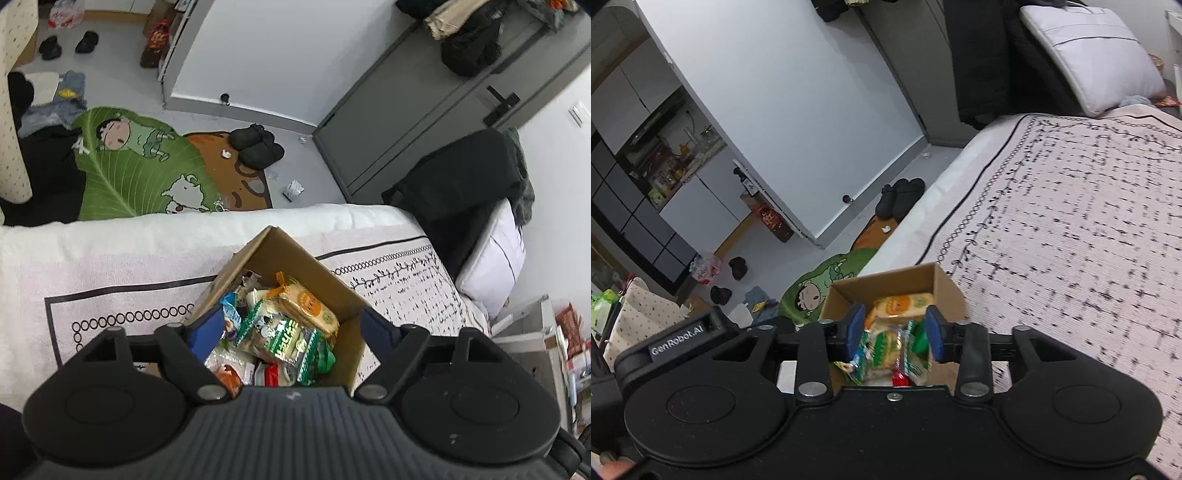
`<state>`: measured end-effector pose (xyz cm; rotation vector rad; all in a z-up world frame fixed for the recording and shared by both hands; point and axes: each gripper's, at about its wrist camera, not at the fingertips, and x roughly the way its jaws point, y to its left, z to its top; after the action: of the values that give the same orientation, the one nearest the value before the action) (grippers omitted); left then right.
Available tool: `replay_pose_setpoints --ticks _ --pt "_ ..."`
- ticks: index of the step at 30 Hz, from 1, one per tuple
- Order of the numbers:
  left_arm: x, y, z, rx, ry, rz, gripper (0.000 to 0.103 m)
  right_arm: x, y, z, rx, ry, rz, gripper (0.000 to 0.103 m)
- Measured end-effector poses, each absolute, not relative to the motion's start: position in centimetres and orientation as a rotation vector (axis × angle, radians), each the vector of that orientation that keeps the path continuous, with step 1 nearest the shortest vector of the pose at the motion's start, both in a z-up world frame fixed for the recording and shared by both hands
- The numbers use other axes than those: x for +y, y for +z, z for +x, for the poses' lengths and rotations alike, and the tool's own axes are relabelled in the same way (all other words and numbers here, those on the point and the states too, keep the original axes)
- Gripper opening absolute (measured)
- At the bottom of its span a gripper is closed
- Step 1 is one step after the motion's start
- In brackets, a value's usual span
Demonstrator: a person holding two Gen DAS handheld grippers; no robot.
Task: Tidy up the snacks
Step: 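Lift both open grippers up and back from the filled box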
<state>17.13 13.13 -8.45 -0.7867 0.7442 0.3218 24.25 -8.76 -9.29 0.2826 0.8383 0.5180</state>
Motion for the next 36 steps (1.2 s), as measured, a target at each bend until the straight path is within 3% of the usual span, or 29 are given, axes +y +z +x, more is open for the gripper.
replay_pose_setpoints --ticks 12,18,29,36 --pt "10.1 -4.9 14.5 0.767 0.262 -0.674 0.089 -11.7 -7.2 21.1 0.815 0.505 0.275 0.055" --pt "8.9 -3.2 13.2 0.767 0.23 -0.622 0.091 -12.8 -5.8 19.4 0.786 0.501 0.271 0.066" --pt "8.0 -0.8 10.4 0.751 0.215 -0.565 0.096 -14.6 -3.4 16.3 0.71 0.49 0.259 0.097" --pt "7.1 0.2 8.9 0.749 0.196 -0.529 0.102 -16.0 -2.3 14.6 0.691 0.485 0.267 0.103"
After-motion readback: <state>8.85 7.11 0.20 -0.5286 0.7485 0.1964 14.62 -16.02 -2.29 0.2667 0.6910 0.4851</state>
